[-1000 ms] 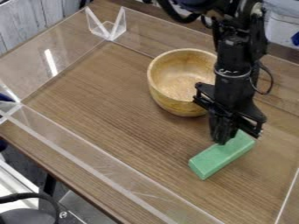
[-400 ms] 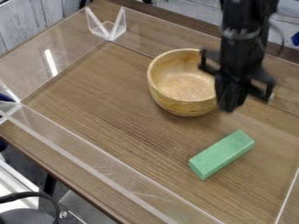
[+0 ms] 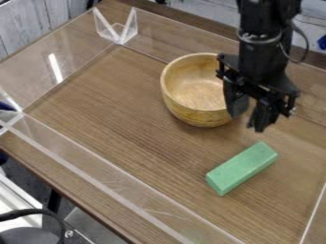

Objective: Put the green block in the brown bowl

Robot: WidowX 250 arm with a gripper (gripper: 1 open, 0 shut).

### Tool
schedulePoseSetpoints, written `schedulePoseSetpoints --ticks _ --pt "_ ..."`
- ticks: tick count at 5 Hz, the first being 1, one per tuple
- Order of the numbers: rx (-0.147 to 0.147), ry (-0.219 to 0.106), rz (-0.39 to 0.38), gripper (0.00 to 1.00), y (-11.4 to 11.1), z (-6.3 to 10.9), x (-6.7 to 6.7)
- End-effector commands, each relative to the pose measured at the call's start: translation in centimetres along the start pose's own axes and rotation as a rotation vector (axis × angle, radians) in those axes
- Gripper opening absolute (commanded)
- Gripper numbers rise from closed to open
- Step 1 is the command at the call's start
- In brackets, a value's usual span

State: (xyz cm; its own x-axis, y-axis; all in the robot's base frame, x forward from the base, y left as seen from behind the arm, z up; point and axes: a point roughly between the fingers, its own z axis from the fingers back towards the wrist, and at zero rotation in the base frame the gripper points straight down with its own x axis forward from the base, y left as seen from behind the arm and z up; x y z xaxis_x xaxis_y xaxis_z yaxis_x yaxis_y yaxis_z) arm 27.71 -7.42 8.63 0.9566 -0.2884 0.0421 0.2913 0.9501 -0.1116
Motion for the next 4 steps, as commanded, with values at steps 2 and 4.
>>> schedulePoseSetpoints --ticks 2,4 --pt "-0.007 -0.014 -0.054 1.0 -0.7 -0.5 0.4" --pt "-0.014 0.041 -0.098 1.0 -1.2 -3.7 -0.3"
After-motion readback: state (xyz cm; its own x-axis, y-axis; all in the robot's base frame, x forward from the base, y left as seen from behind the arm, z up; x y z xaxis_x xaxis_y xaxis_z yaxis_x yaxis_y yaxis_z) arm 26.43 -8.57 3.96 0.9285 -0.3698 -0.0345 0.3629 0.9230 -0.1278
